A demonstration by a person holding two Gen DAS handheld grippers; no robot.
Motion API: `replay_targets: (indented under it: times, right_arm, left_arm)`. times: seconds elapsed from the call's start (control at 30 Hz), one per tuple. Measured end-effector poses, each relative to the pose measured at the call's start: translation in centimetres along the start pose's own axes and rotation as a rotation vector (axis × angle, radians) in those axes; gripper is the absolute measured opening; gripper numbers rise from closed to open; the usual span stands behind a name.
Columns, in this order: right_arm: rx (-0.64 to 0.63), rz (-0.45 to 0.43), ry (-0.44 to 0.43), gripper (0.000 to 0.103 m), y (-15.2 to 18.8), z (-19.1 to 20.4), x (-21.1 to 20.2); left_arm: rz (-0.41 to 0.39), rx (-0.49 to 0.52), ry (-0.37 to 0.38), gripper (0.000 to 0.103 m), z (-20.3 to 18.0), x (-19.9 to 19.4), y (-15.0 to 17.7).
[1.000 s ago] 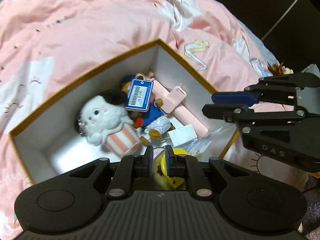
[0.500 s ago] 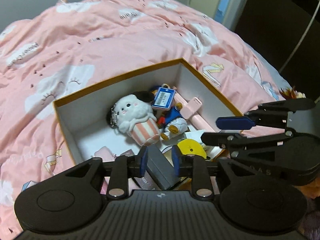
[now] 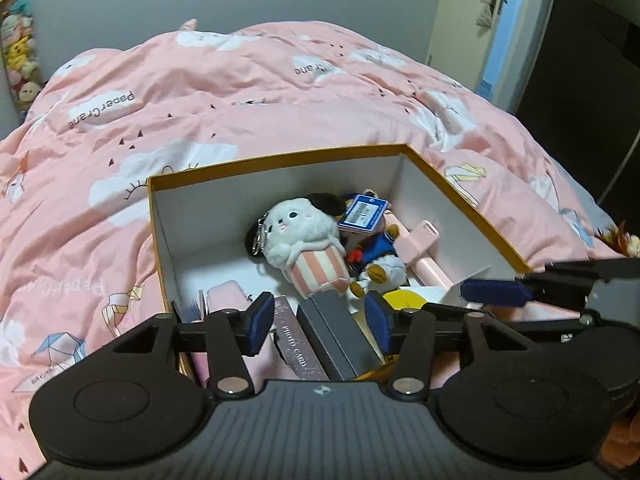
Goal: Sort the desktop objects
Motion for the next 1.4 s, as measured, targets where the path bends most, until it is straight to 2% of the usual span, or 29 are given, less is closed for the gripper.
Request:
replay_targets:
  times: [0.2,0.37,0.63,1.4]
  right_arm:
    - [0.003,-0.044,0.036,0.044,0.5,0.1,0.2]
    - [0.045,-0.046,0.009,0.045,0.7,-0.3,0.3]
    - [0.042,-0.059,0.018,0.045,1.0,-0.3,0.4]
    - [0.037,-0.071,0.022,0.047,1.2,-0.2,0.4]
  left_arm:
    - [0.006,-0.024,-0.018,0.064,0.8,1.1,0.9]
    - [0.008,-0.014,-0.030,0.068,0.7,1.8,1.6]
    - [0.022,-0.012,-0.027,0.073,0.7,2.2,1.8]
    - [0.045,-0.016,-0.042,0.076,0.6,2.4,1.9]
Point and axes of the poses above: each gripper's, at about its wrist camera, not at the fingertips, and x roughly the way its jaws point, z to its left, y to its underside, the point moved 7 cm from there along x, roughly the way its jaws point, and after that the axes turned 14 degrees about z, right-handed, at the moved point
